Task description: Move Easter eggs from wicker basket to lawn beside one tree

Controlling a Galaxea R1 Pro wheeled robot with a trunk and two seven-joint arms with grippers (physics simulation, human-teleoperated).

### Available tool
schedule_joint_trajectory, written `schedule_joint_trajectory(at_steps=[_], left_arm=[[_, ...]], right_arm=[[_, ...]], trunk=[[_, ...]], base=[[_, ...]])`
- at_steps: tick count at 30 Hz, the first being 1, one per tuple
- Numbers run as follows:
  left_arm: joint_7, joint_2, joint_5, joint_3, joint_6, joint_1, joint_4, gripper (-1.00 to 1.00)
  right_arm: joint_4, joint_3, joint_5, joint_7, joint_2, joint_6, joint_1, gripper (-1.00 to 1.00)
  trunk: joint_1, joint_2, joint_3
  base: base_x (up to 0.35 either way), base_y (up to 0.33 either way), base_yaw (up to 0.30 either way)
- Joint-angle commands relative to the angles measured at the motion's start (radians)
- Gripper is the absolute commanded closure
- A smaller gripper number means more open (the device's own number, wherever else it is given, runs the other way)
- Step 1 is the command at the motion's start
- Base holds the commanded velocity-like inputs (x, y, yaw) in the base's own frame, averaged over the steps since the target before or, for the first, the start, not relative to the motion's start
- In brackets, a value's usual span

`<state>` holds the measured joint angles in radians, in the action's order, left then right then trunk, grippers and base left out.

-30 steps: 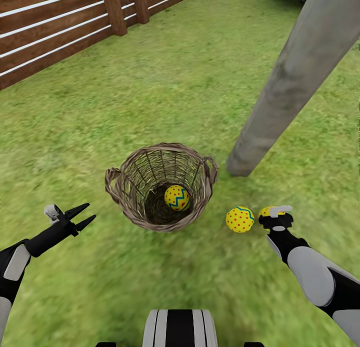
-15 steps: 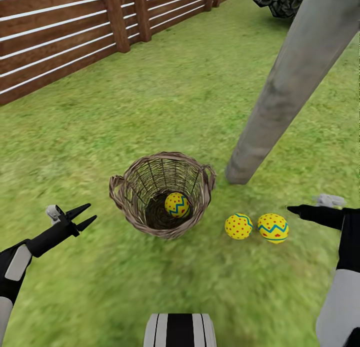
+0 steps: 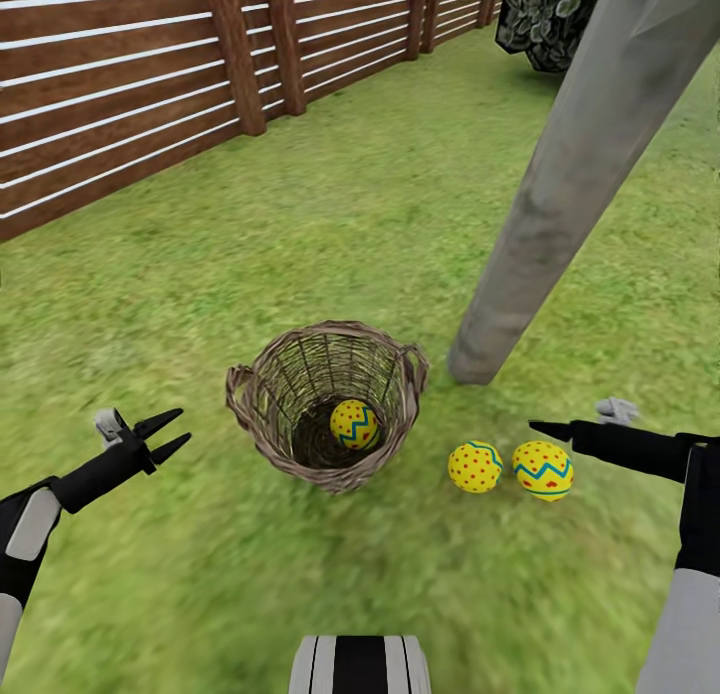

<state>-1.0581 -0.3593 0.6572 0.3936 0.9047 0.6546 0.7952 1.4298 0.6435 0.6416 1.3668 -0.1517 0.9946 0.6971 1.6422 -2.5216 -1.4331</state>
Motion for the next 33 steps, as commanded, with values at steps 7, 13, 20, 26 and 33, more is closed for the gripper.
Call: schedule_joint_trajectory(at_steps=[7, 13, 20, 26, 33], left_arm=[[-0.007, -0.042, 0.006, 0.004, 0.011, 0.005, 0.001, -1.00], [-0.013, -0.068, 0.011, 0.006, 0.012, 0.006, 0.002, -1.00], [-0.099, -0.099, 0.009, 0.005, 0.013, 0.005, 0.003, -1.00], [-0.112, -0.104, 0.009, 0.005, 0.013, 0.005, 0.001, -1.00], [-0.112, -0.103, 0.008, 0.004, 0.013, 0.005, 0.001, -1.00]], right_arm=[[0.006, 0.001, -0.081, 0.064, 0.012, 0.012, 0.001, -1.00], [0.010, -0.023, -0.118, 0.062, 0.075, 0.014, 0.001, -1.00], [0.011, -0.200, -0.114, -0.046, 0.222, 0.013, 0.002, -1.00], [0.012, -0.312, -0.122, -0.119, 0.269, 0.015, 0.004, -1.00], [0.011, -0.321, -0.113, -0.176, 0.290, 0.016, 0.004, -1.00]], trunk=[[-0.003, 0.001, 0.027], [-0.006, 0.003, 0.050], [-0.009, 0.004, 0.077], [-0.012, 0.006, 0.100], [-0.015, 0.007, 0.127]], base=[[0.000, 0.000, 0.000], [0.000, 0.000, 0.000], [0.000, 0.000, 0.000], [0.000, 0.000, 0.000], [0.000, 0.000, 0.000]])
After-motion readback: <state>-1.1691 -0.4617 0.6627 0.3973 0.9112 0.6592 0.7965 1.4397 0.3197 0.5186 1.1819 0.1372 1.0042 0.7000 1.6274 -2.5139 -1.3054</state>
